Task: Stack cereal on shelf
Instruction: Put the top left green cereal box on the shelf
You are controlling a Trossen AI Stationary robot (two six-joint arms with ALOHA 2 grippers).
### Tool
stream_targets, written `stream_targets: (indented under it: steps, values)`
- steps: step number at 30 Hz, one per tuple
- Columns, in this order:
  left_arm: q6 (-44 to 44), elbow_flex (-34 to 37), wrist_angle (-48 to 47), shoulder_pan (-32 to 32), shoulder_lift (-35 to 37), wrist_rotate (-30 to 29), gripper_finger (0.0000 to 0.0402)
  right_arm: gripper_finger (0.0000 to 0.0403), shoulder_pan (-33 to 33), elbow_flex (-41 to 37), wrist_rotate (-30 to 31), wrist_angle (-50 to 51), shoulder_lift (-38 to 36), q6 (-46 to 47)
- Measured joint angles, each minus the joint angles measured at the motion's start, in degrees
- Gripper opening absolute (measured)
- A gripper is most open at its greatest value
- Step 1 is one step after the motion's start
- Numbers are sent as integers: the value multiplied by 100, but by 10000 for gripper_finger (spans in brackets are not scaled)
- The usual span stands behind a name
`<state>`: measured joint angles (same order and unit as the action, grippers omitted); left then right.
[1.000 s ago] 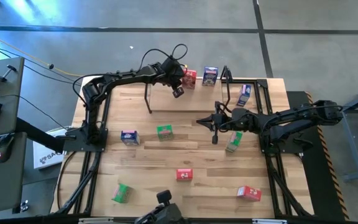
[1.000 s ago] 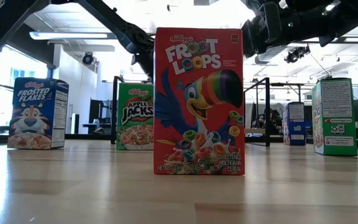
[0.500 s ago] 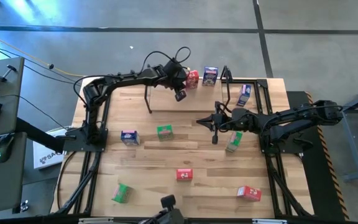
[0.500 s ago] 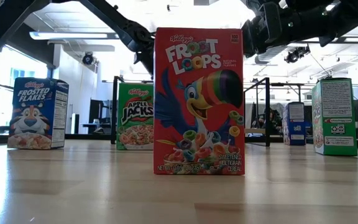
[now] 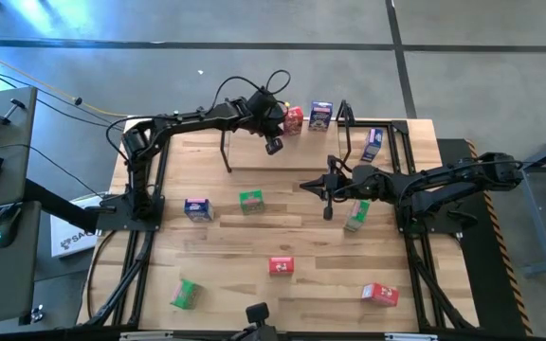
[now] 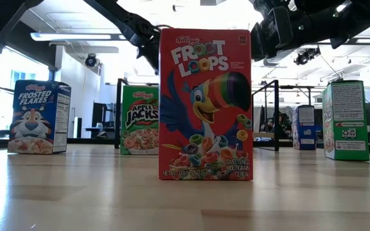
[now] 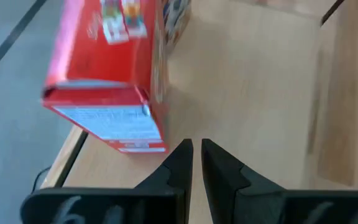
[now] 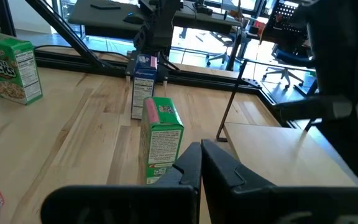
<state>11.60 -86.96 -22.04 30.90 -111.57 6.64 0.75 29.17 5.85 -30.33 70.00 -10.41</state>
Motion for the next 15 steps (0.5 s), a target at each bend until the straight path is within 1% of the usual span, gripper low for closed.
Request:
stream_targets:
  steps: [4,6,9,12,15]
  values:
    - [-2,1,54,-148,174,35,16,0,0,0,0,59,0,-7]
    - [-47,146,308,-224,287,36,13,0,0,0,0,63,0,-8]
    - [-241,660,1082,-321,546,36,11,0,0,0,0,103,2,-7]
    - [-399,1344,1935,-390,935,-27,10,0,0,0,0,101,4,4]
    - [-510,1936,2374,-533,1417,-122,10,0,0,0,0,101,8,6]
